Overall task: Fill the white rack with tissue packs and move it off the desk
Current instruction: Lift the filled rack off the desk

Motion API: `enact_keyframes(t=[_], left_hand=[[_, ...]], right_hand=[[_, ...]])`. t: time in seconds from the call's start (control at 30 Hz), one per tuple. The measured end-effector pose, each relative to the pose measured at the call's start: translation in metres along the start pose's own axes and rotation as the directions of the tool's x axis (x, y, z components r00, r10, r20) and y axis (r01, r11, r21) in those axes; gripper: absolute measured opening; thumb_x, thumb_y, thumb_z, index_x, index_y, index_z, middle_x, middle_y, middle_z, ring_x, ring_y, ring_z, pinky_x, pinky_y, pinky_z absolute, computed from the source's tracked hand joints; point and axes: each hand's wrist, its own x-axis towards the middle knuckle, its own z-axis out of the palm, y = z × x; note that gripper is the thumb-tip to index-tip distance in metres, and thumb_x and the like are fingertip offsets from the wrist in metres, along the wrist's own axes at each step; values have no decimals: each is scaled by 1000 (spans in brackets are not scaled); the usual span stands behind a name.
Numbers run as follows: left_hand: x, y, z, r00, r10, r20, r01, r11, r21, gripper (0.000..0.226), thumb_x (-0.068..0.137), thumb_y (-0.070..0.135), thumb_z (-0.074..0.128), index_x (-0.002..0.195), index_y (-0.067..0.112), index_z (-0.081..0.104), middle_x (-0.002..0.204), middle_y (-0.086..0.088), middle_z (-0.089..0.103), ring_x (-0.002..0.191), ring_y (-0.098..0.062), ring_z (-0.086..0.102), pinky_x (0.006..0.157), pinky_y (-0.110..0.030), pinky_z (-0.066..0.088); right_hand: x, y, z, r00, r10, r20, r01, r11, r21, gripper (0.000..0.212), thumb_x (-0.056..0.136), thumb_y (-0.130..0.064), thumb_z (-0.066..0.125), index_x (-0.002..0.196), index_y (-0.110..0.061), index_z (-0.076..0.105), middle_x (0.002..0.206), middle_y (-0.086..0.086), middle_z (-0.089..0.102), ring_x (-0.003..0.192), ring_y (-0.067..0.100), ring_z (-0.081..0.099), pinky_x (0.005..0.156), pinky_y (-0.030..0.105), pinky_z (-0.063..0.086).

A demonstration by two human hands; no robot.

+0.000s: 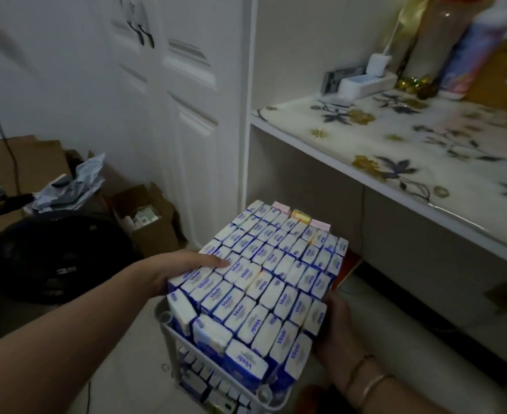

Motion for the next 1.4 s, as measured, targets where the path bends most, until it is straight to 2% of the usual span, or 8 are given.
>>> enact_keyframes(t=[0.1,0.2,0.33,0.53,0.73,0.87,1.17,1.4], left_hand=[[35,11,18,998,5,59,-5,1000,3,45,82,23,69,123,10,57,114,-17,69,107,-33,65,95,-47,51],[67,25,34,993,36,110,-37,999,7,36,87,21,64,121,12,57,114,-16,69,106,-32,66,91,-44,54],[114,44,47,994,-12,110,6,998,59,39,90,35,60,119,8,61,110,-15,71,92,-25,71,80,-36,59],[173,45,41,993,-67,-94,89,965,248,97,54,71,75,133,19,51,136,-5,54,124,-29,50,107,-49,38],[229,36,63,979,73,-192,-96,989,-110,51,77,33,76,120,13,57,98,-10,69,84,-25,67,78,-42,58],[261,31,70,952,165,-258,-221,954,-205,46,79,9,73,121,11,55,107,-14,70,95,-29,68,88,-45,54],[279,34,87,899,340,-276,-411,873,-264,54,81,-6,63,126,18,45,102,3,57,106,-24,59,89,-38,53],[284,29,91,881,361,-305,-454,826,-334,56,82,-7,59,128,24,46,127,-13,55,112,-30,58,93,-50,51]], right_hand=[[24,-11,-32,998,13,-59,-14,1000,-19,42,101,-35,34,86,-14,67,68,5,70,56,23,66,59,34,50],[52,-21,-59,994,15,-111,-12,1000,29,53,100,-46,29,75,-21,68,78,8,65,68,25,61,63,35,47],[90,-32,-80,986,-56,-159,55,998,-15,73,75,-73,51,126,-22,60,125,11,61,115,35,55,101,53,42],[158,-52,-109,943,-126,-307,128,992,-13,63,96,-58,30,140,-16,46,138,15,50,125,36,47,107,52,36],[223,-72,-125,932,-191,-307,213,976,40,55,98,-51,29,137,-17,49,131,13,54,98,28,55,97,47,43],[261,-81,-128,910,-268,-317,288,957,19,45,99,-48,31,129,-22,53,110,4,59,91,23,56,74,37,48],[310,-109,-148,956,-198,-218,211,977,37,69,76,-46,70,137,-18,51,139,14,52,126,38,49,106,59,35],[313,-107,-137,952,-146,-270,104,981,-164,37,102,-38,32,116,-12,55,115,15,59,103,32,55,85,43,47]])
